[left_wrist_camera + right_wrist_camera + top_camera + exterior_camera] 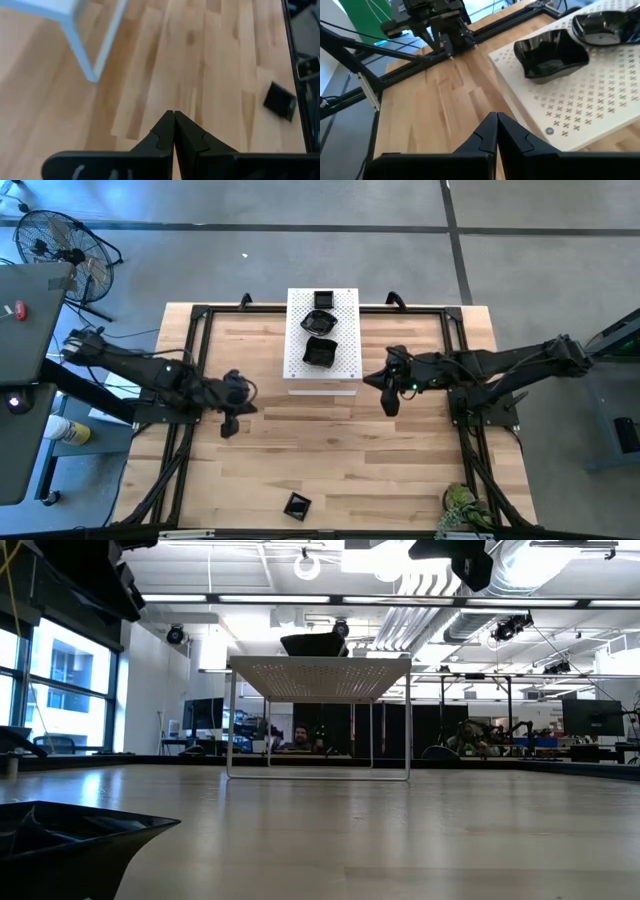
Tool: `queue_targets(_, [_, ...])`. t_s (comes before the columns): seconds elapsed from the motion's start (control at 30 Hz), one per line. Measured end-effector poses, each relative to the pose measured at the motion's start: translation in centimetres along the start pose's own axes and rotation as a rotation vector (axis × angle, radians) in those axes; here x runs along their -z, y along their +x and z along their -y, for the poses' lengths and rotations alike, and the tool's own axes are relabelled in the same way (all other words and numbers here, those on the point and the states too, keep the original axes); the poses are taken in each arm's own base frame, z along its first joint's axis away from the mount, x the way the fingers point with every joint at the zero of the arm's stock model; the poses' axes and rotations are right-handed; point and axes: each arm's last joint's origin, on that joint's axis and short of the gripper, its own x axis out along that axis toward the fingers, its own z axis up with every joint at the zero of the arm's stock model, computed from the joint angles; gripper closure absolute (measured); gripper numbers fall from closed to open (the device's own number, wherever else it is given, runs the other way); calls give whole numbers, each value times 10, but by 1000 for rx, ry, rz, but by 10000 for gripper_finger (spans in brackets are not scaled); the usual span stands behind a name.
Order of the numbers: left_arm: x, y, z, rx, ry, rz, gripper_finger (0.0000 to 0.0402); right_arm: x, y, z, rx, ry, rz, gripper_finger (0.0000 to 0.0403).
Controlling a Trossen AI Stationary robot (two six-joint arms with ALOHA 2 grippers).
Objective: Pick & Place Mini shaped plates
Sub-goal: Stack the square plate on top of the square plate on the shelf
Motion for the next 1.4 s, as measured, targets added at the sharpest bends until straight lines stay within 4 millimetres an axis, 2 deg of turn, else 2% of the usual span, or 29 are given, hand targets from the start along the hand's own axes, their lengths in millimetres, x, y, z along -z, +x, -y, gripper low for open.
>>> queue_targets(0.2, [3, 22, 19, 91, 49, -91, 401, 2, -2, -4, -26, -7, -5, 401])
queue_targets(0.37, [5, 49, 27, 106, -3, -185, 401, 3, -3, -6, -71, -61, -28, 401])
queue_targets(0.6, [7, 74, 48, 104, 62, -129, 401, 3, -3, -7, -133, -122, -58, 401])
queue_targets(0.7, [11, 77, 57, 126, 97, -134, 401, 4, -3, -7, -149, -144, -64, 400])
queue_targets(0.87, [15, 78, 65, 180, 18, -160, 401, 4, -3, -7, -150, -172, -63, 400])
queue_targets(1.4, [13, 78, 64, 164, 22, -138, 399, 3, -3, -8, -153, -185, -57, 400])
